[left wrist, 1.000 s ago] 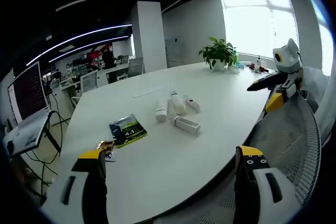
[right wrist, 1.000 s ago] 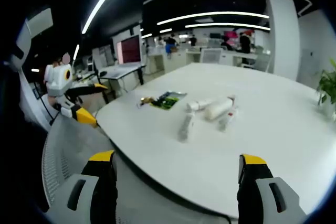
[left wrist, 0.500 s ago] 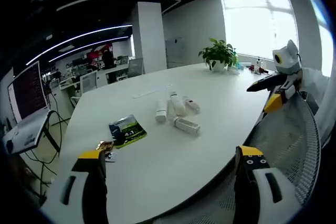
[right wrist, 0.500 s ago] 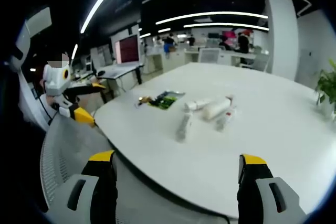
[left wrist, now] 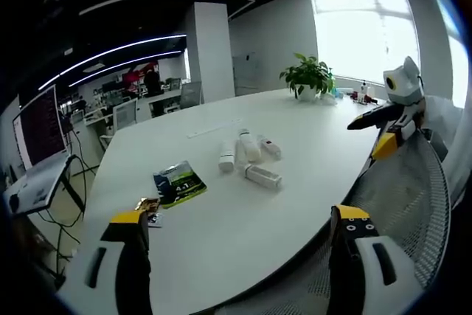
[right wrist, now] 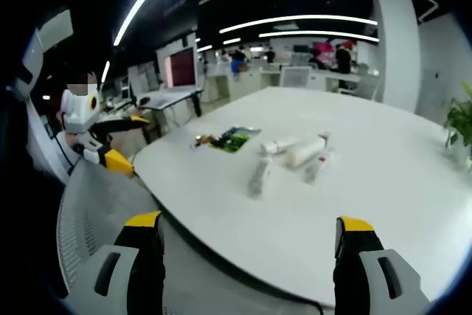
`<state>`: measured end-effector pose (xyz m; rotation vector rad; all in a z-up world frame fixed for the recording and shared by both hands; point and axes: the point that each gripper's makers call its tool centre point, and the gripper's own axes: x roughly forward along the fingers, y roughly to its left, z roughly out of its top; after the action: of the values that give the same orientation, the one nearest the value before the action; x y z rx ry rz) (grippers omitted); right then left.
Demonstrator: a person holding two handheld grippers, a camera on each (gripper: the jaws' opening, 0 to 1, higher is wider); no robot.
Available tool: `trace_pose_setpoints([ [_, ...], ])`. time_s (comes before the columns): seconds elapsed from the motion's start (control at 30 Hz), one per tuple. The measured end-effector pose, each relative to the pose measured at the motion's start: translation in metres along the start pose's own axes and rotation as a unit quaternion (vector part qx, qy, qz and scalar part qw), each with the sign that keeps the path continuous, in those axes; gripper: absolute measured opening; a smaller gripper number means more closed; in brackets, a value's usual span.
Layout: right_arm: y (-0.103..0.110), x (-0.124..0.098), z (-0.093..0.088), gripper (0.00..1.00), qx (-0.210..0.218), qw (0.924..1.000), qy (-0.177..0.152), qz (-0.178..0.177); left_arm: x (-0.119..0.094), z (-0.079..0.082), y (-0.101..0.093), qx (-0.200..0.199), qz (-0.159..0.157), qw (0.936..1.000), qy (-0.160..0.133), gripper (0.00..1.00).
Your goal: Arrange the skincare products in the storage area until every visible bottle or jar stands upright without overlapping.
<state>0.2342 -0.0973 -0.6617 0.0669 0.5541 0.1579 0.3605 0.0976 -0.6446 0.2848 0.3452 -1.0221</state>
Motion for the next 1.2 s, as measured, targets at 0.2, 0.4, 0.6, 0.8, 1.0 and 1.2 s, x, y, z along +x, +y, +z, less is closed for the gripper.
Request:
trace_pose_setpoints([
  [0.2,-0.0004,-0.0004,0.0008,0.99,0.000,1.0000,-0.003,-0.001,0.0002,0.0000,-0.0003,0.000,0.000,1.0000,0.000,0.99],
  [0.4,-0.0002,-0.0004,0.0007,0.99,0.000,1.0000,-0.002,-0.001,0.0000,0.0002,-0.0006,0.000,-0.001,1.0000,0.000,0.99],
  [0.6,-0.0009,0.0003,-0.0011,0.99,0.000,1.0000,0.003,-0.004,-0.0003,0.0014,-0.0011,-0.005,-0.006,1.0000,-0.004,0.99],
  [0.8,-0.0045,-0.0001,0.0001,0.99,0.005,0.9999,-0.001,-0.014,0.0000,0.0014,-0.0054,-0.004,-0.021,0.9998,-0.003,0.99],
  [1.0,-0.0064,-0.0011,0.0030,0.99,0.005,0.9997,-0.011,-0.020,0.0004,0.0011,-0.0072,-0.010,-0.030,0.9995,-0.001,0.99],
  [1.2,-0.0068,-0.0020,0.0050,0.99,0.004,0.9996,-0.018,-0.020,0.0011,-0.0015,-0.0099,-0.003,-0.037,0.9993,0.008,0.99],
])
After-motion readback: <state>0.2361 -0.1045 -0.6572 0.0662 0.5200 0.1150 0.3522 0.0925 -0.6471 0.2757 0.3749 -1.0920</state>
